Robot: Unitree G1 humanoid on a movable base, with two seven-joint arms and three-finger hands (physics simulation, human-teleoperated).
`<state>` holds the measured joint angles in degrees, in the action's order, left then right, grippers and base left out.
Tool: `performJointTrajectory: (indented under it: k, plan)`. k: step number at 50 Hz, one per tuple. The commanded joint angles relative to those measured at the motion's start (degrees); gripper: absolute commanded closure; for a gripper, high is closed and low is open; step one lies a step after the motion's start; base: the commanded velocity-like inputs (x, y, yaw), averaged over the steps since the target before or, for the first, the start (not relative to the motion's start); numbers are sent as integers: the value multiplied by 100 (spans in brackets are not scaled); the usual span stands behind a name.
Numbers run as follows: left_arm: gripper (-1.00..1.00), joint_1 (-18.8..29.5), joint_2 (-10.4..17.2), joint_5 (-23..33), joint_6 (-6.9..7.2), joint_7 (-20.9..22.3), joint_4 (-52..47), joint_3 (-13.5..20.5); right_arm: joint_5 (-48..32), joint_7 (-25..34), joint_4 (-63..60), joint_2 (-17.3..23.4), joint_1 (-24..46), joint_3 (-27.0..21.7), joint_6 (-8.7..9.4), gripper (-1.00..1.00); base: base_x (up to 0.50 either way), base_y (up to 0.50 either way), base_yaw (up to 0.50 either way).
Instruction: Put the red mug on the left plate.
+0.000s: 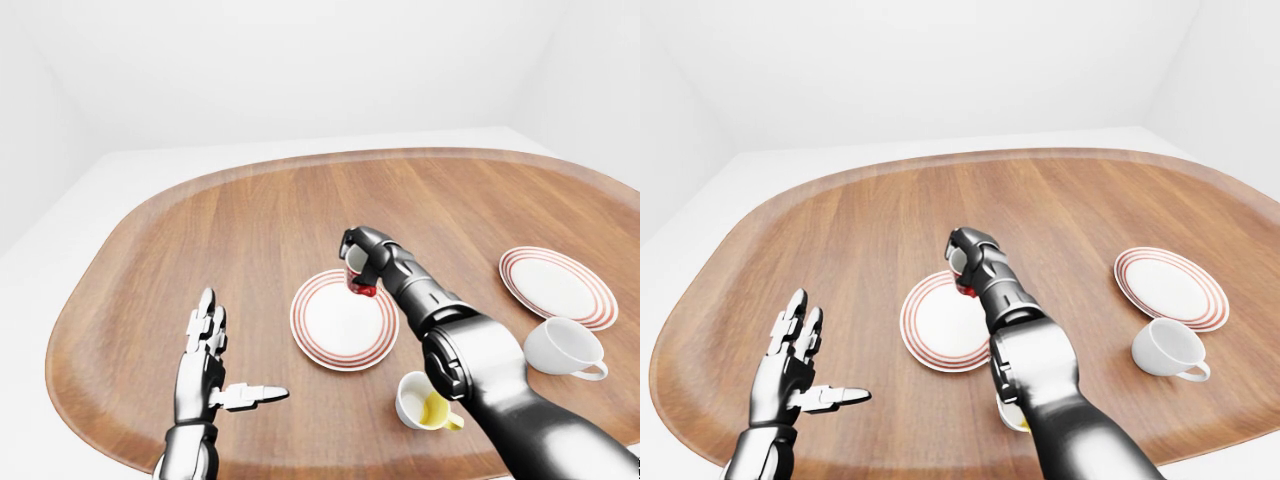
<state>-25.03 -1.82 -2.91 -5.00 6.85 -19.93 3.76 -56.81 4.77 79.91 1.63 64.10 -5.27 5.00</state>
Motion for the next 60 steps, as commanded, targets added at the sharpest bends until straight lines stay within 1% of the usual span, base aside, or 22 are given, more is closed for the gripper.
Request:
performJointTrajectory:
  k: [1,2,3,8,10,17,18,20,30,32,37,47,53,60]
  plan:
    - [-100,53,-7,13,0,18,24,16,1125,-509,-29,-208,-415,-295,0,100,0,0,0]
    - [-100,60,-5,18,0,16,26,15,1163,-357,-26,-220,-442,-305,0,100,0,0,0]
    - [-100,63,-3,14,0,17,27,16,1176,-471,-29,-230,-467,-306,0,100,0,0,0]
    - [-100,69,-7,-2,0,15,30,45,1165,-493,-18,-268,-550,-291,0,100,0,0,0]
    - [-100,62,-9,-17,0,23,27,53,1222,-222,-16,-277,-568,-342,0,100,0,0,0]
    - [-100,57,-17,-35,0,38,27,70,1121,-136,-2,-374,-601,-380,0,100,0,0,0]
    - [-100,50,-17,-42,0,45,24,73,1073,-45,2,-383,-603,-362,0,100,0,0,0]
    - [-100,46,-21,-53,0,52,21,83,923,-51,11,-419,-628,-312,0,100,0,0,0]
    - [-100,60,-32,-46,0,64,31,94,644,-121,22,-495,-687,-407,0,100,0,0,0]
    - [-100,74,-28,-58,0,69,37,104,466,-233,29,-527,-710,-326,0,100,0,0,0]
    - [-100,80,-32,-62,0,87,39,109,349,-249,32,-587,-726,-367,0,100,0,0,0]
    - [-100,94,-36,-79,0,99,52,119,-28,-585,43,-660,-812,-286,0,100,0,0,0]
    - [-100,87,-39,-64,0,95,54,109,-58,-657,41,-661,-834,-349,0,100,0,0,0]
    - [-100,71,-37,-91,0,116,54,123,-113,-591,48,-668,-927,-380,0,100,0,0,0]
